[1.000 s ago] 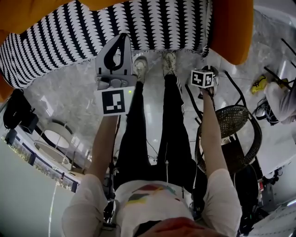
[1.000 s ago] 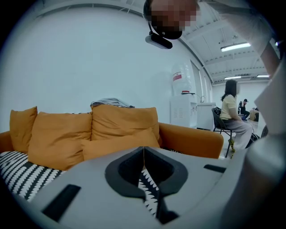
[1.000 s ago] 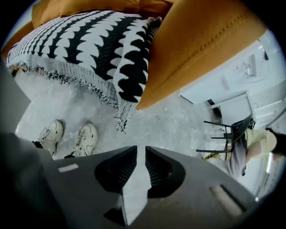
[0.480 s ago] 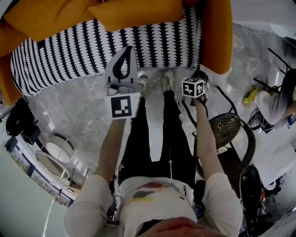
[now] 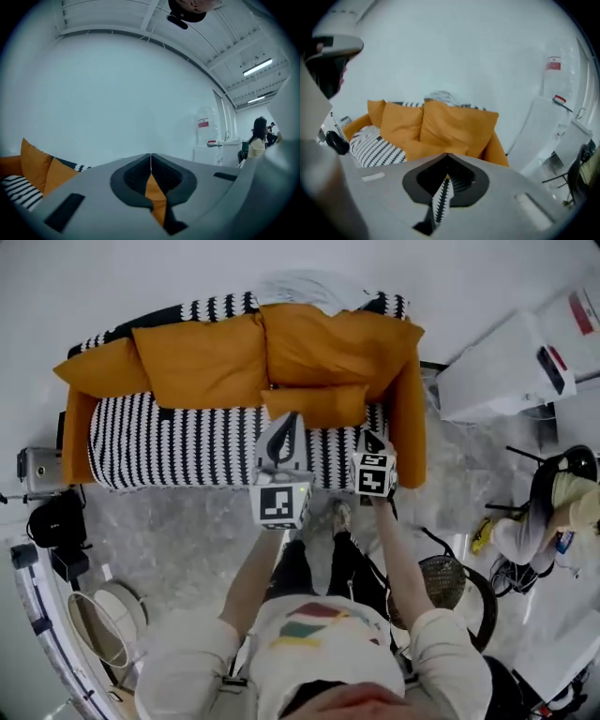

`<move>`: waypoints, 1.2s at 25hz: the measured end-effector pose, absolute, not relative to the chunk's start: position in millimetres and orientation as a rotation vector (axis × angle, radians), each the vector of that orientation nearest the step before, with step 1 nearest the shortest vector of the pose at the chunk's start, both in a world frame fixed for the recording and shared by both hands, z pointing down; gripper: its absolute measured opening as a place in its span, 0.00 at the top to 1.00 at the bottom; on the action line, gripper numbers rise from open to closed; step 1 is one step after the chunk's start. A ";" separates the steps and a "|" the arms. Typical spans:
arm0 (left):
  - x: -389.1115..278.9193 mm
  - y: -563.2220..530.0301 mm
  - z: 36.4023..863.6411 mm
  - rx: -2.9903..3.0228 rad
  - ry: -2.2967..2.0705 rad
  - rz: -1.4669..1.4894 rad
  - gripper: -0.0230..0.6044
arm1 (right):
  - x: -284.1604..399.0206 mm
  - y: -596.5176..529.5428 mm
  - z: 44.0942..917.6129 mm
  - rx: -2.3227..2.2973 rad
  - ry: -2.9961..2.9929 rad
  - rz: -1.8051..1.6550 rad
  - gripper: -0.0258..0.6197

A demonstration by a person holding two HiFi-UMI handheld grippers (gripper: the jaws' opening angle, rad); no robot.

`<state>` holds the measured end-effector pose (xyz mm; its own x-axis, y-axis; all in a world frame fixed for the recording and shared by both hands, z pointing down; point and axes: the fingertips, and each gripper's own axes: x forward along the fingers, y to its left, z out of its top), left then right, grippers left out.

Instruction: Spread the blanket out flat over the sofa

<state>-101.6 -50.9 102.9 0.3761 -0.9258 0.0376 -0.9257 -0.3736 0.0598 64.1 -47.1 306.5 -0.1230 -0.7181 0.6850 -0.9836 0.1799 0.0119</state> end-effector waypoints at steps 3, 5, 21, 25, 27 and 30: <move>-115.1 -40.8 45.7 2.530 -1.755 -0.078 0.94 | 33.8 -62.7 191.3 1.648 -2.096 0.508 0.95; -122.0 -28.5 8.3 2.548 -1.782 -0.122 0.94 | 18.6 -58.9 117.8 1.676 -2.193 0.394 0.95; -109.7 41.2 -97.0 2.807 -1.816 -0.118 0.94 | -20.8 54.6 -98.9 1.784 -2.437 -0.380 0.95; -97.7 47.1 -94.2 2.846 -1.764 -0.137 0.94 | -20.2 64.1 -91.9 1.779 -2.378 -0.452 0.95; -93.2 47.8 -91.8 2.858 -1.748 -0.120 0.94 | -19.9 64.6 -85.9 1.769 -2.375 -0.421 0.95; -90.9 48.9 -93.9 2.868 -1.733 -0.125 0.94 | -17.8 63.6 -80.6 1.771 -2.370 -0.385 0.95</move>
<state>-90.9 48.9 -93.9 0.4691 -0.8663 -0.1715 -0.8820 -0.4496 -0.1414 -17.8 63.6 -80.6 -0.2873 -0.9575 -0.0270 -0.9169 0.2668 0.2970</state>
